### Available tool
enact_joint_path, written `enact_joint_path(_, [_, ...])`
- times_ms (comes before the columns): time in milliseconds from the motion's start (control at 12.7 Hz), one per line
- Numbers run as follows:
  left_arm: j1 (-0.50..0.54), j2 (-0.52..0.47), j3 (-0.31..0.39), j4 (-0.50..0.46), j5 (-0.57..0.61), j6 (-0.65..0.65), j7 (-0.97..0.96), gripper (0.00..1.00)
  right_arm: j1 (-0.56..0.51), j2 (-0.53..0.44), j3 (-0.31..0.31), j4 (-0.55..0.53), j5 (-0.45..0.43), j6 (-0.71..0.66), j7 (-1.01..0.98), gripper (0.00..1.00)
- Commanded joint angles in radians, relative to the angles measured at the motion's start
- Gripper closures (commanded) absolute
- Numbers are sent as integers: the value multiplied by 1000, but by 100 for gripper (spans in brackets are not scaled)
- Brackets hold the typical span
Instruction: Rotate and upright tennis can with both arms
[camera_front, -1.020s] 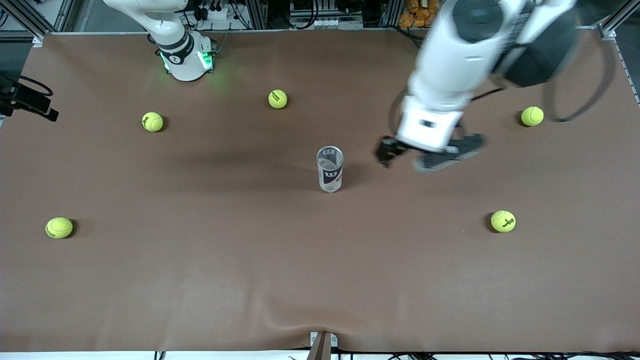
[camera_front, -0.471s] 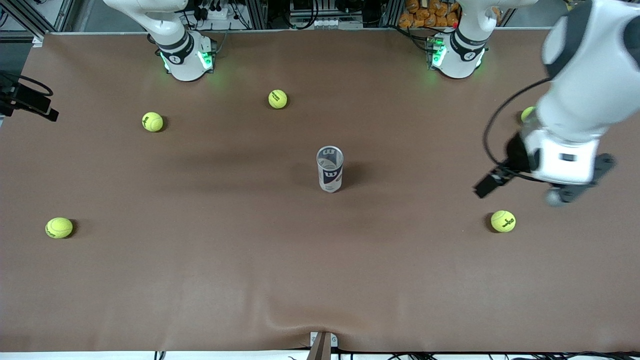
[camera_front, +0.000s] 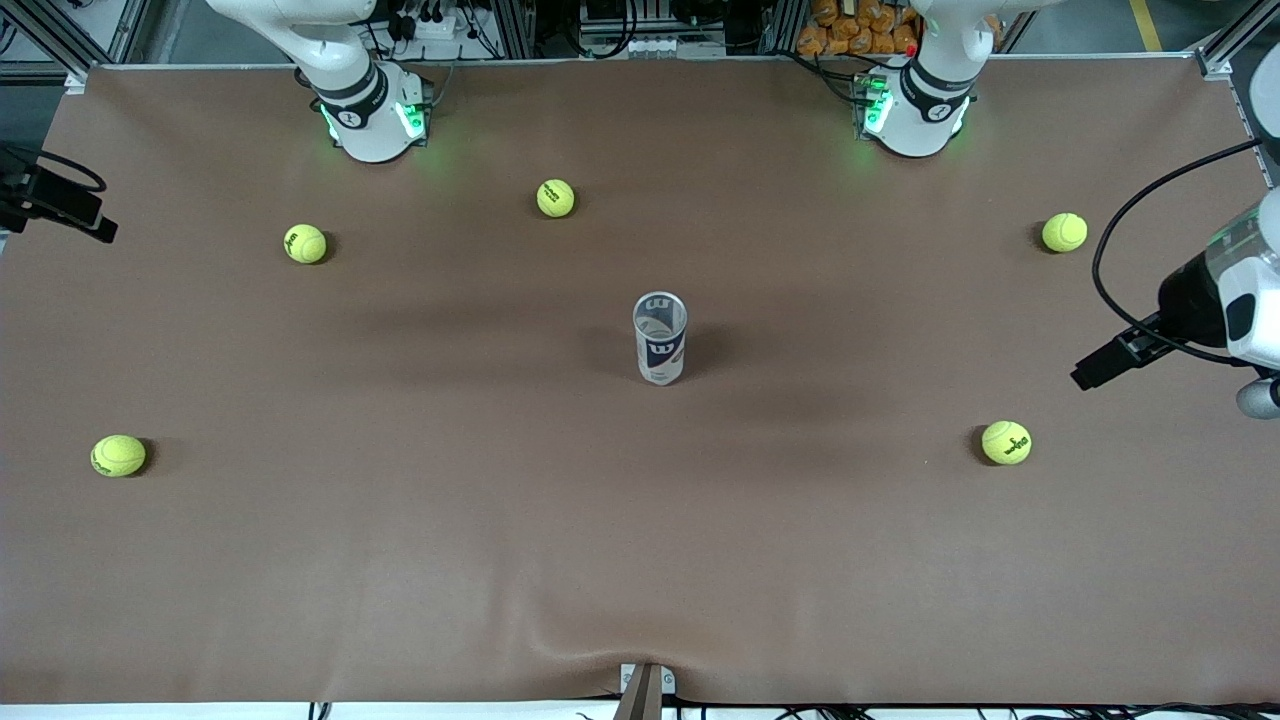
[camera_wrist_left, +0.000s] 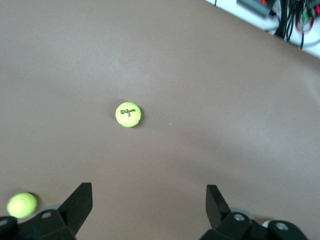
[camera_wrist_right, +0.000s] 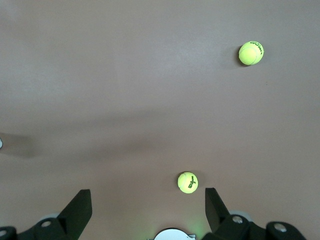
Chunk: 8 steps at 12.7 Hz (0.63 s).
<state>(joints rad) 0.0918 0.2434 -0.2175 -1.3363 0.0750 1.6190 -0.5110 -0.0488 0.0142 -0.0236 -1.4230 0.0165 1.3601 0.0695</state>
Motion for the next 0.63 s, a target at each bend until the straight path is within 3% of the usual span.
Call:
enact_joint_path(0, [23, -26, -5, -15, 6, -43, 156, 0, -19, 3, 13, 19, -6, -15, 1, 0])
enact_joint_path(235, [10, -71, 73, -44, -9, -56, 365, 0, -19, 3, 13, 19, -7, -15, 1, 0])
enact_joint_path(549, [-101, -223, 196, -233, -69, -47, 388, 0, -19, 3, 13, 19, -7, -15, 1, 0])
